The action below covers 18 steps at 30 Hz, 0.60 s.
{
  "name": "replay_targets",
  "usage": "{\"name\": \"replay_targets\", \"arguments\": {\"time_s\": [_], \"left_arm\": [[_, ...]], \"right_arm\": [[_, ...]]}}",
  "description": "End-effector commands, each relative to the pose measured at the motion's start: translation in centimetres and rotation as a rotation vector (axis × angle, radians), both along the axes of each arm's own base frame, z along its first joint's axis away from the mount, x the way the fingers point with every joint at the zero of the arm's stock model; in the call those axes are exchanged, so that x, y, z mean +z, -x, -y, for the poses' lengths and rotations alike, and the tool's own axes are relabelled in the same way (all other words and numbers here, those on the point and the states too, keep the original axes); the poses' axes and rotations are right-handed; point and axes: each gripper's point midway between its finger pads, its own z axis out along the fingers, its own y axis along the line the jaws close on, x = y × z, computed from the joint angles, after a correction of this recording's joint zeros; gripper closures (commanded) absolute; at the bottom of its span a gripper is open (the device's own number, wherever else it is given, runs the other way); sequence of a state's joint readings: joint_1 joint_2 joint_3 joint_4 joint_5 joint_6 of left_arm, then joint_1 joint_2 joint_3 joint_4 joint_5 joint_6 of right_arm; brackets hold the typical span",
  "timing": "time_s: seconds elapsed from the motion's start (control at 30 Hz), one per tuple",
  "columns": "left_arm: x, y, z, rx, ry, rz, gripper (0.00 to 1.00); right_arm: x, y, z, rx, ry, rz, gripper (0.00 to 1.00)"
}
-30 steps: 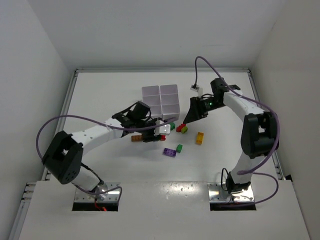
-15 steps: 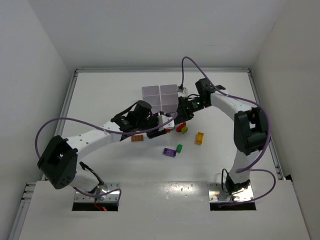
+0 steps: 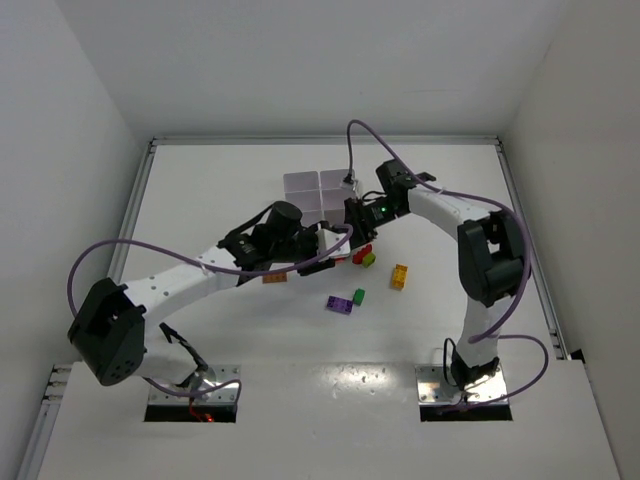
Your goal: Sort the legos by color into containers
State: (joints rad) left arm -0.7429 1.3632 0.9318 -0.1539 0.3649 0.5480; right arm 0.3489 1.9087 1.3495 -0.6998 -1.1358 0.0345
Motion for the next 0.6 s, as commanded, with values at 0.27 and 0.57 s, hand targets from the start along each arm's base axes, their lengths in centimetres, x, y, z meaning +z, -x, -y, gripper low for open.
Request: {"name": "replay_targets", "arguments": {"time_s": [0.27,0.57], "left_arm": [[1.0,0.2,-0.8,0.098,0.051,0.003,0.94],[0.0,-0.8,-4.8,0.418,0.111,-0.168,1.0]], "right_arm": [[2.1,-2.2,0.1,-0.009,-0.09,0.094,1.0],[-1.7,0.6,4.8,0.045,0.154,0.283,1.0]]}}
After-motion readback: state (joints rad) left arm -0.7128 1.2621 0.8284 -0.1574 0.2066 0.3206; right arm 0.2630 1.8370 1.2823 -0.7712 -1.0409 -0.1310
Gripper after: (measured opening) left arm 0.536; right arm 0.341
